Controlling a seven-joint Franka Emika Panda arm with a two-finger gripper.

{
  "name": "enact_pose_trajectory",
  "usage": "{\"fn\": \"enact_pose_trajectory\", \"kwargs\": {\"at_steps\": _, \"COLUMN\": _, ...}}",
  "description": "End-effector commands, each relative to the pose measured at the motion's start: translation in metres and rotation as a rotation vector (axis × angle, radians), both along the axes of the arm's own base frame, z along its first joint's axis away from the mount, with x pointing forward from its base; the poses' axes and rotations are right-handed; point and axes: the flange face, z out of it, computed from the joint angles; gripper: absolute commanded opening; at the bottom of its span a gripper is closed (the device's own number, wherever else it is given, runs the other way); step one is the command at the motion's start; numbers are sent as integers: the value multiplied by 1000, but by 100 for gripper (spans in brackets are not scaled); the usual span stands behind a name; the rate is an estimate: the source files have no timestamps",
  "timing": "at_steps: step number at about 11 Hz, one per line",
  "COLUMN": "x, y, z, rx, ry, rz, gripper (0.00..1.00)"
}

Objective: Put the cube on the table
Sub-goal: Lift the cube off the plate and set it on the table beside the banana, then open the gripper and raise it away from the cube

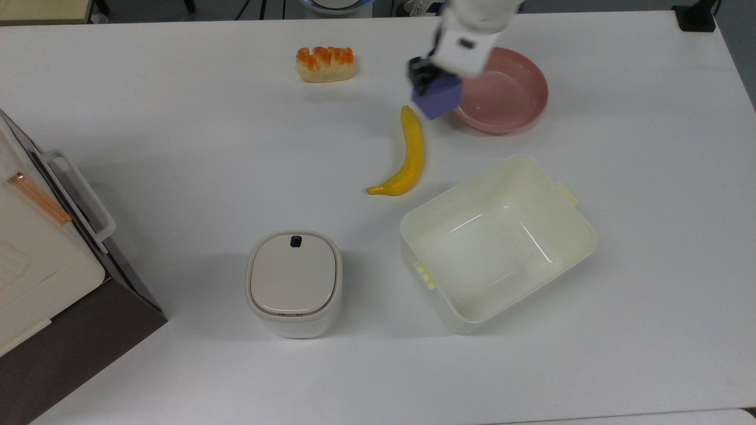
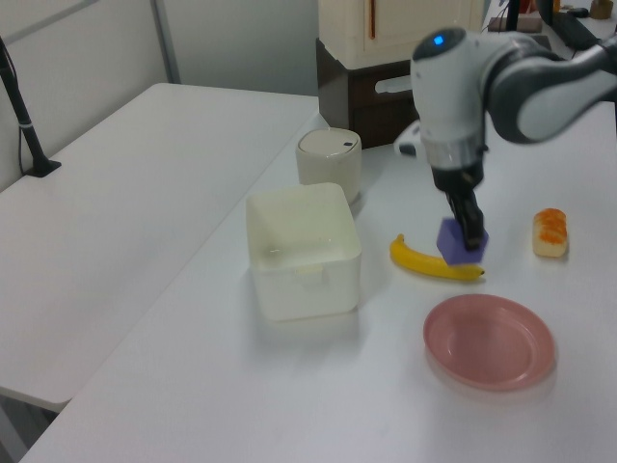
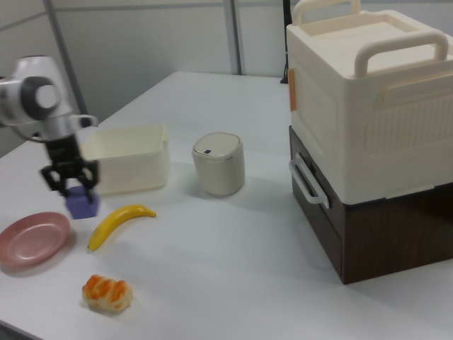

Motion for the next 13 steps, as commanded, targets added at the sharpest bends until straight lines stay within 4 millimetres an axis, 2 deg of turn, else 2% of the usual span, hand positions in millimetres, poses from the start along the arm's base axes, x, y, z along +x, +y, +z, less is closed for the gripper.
{"fn": "enact_pose_trajectory", "kwargs": {"at_steps": 1, "x": 42, "y": -102, "z": -4, "rx": -14, "ry": -27, "rz": -182, "gripper": 42}}
{"fn": "enact_pose_trajectory", "kwargs": {"at_steps": 2, "x": 56, "y": -138, "z": -5, "rx": -13, "ry": -35, "rz": -241, "gripper": 47}}
{"fn": "enact_pose_trajectory", "kwargs": {"at_steps": 3, "x": 68, "y": -168, "z": -11, "rx": -15, "ry": -31, "rz": -277, "gripper": 90}}
{"fn": "enact_pose_trajectory", "kwargs": {"at_steps": 4, "x": 80, "y": -188, "z": -8, "rx": -14, "ry": -46, "rz": -312, "gripper": 100}}
{"fn": "enact_pose_trajectory", "kwargs": {"at_steps": 6, "x": 83, "y": -221, "z": 2, "rx": -12, "ry": -62, "rz": -366, "gripper": 100}}
{"fn": "enact_pose_trajectory", "kwargs": {"at_steps": 7, "x": 80, "y": -222, "z": 16, "rx": -12, "ry": -80, "rz": -379, "gripper": 100}}
{"fn": "enact_pose_trajectory", "kwargs": {"at_steps": 11, "x": 49, "y": -224, "z": 108, "rx": 10, "ry": -172, "rz": -443, "gripper": 100}}
{"fn": "enact_pose_trajectory", "kwargs": {"at_steps": 13, "x": 37, "y": -219, "z": 140, "rx": 27, "ry": -226, "rz": -485, "gripper": 100}}
